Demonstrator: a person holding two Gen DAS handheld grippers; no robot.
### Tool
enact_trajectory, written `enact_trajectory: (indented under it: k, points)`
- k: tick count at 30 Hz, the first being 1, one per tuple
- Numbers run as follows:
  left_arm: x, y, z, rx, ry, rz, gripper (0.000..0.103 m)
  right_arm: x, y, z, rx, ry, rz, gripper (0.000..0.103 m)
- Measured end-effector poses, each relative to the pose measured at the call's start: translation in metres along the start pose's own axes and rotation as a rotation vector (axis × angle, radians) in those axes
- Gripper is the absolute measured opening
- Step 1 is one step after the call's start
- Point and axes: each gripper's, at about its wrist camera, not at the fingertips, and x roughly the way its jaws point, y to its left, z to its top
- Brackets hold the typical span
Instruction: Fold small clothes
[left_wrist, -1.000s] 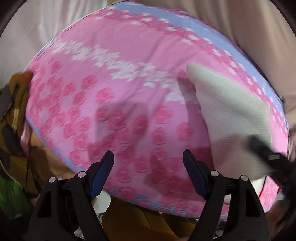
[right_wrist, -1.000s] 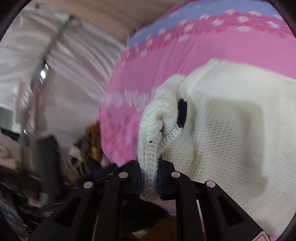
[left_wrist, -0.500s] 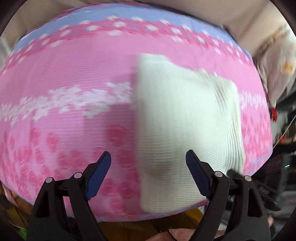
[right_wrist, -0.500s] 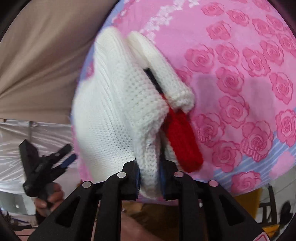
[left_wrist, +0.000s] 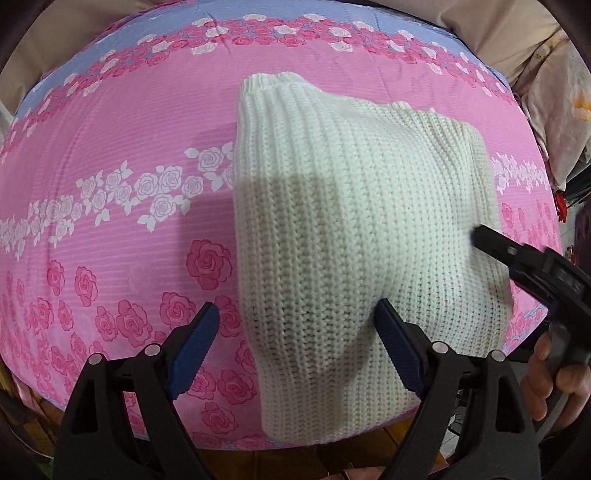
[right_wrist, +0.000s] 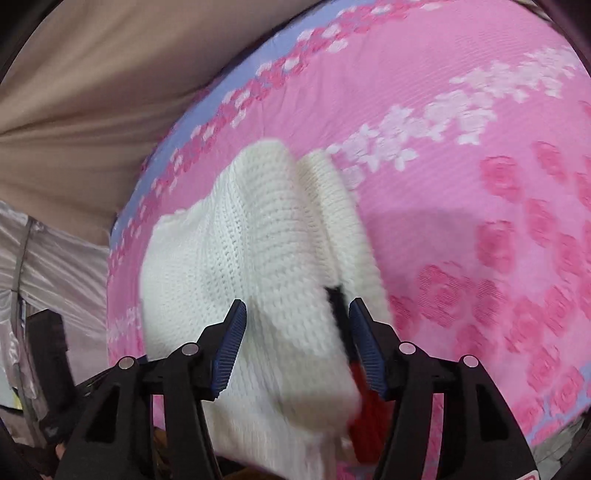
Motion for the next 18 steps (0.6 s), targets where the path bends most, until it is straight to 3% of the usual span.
enact_trajectory:
  k: [1, 2, 4, 7, 10, 11, 14, 17, 18]
  points:
    - [-0.002, -0.001, -0.001, 0.003, -0.007, 0.007, 0.083, 0.007, 0.011, 0.000, -0.016, 0.005, -0.005, 0.028]
    - [-0.003, -0.002, -0.001, 0.007, -0.014, 0.012, 0.083, 0.006, 0.017, -0.003, -0.034, -0.006, -0.010, 0.024]
    - [-0.004, -0.003, -0.001, 0.017, -0.026, 0.020, 0.083, -0.013, 0.028, 0.002, -0.054, -0.074, 0.059, 0.019]
    - [-0.001, -0.004, -0.002, 0.014, -0.025, 0.019, 0.084, -0.024, 0.024, 0.007, -0.044, -0.117, 0.057, 0.018]
    - [0.007, -0.006, -0.003, 0.016, -0.013, 0.028, 0.085, 0.018, -0.005, 0.004, -0.013, -0.005, -0.041, 0.018]
    - [0.008, -0.007, -0.004, 0.015, -0.013, 0.038, 0.085, 0.024, -0.012, 0.002, 0.007, -0.005, -0.014, 0.018]
    - [0.005, -0.008, -0.005, 0.012, -0.023, 0.045, 0.084, 0.001, -0.009, 0.001, 0.056, -0.045, 0.018, 0.027]
    - [-0.002, -0.005, -0.007, -0.002, -0.029, 0.033, 0.084, -0.030, 0.005, -0.009, 0.000, -0.094, -0.007, 0.028]
    - [-0.004, -0.003, -0.009, -0.007, -0.030, 0.027, 0.084, -0.040, 0.009, -0.018, -0.025, -0.087, -0.004, 0.035]
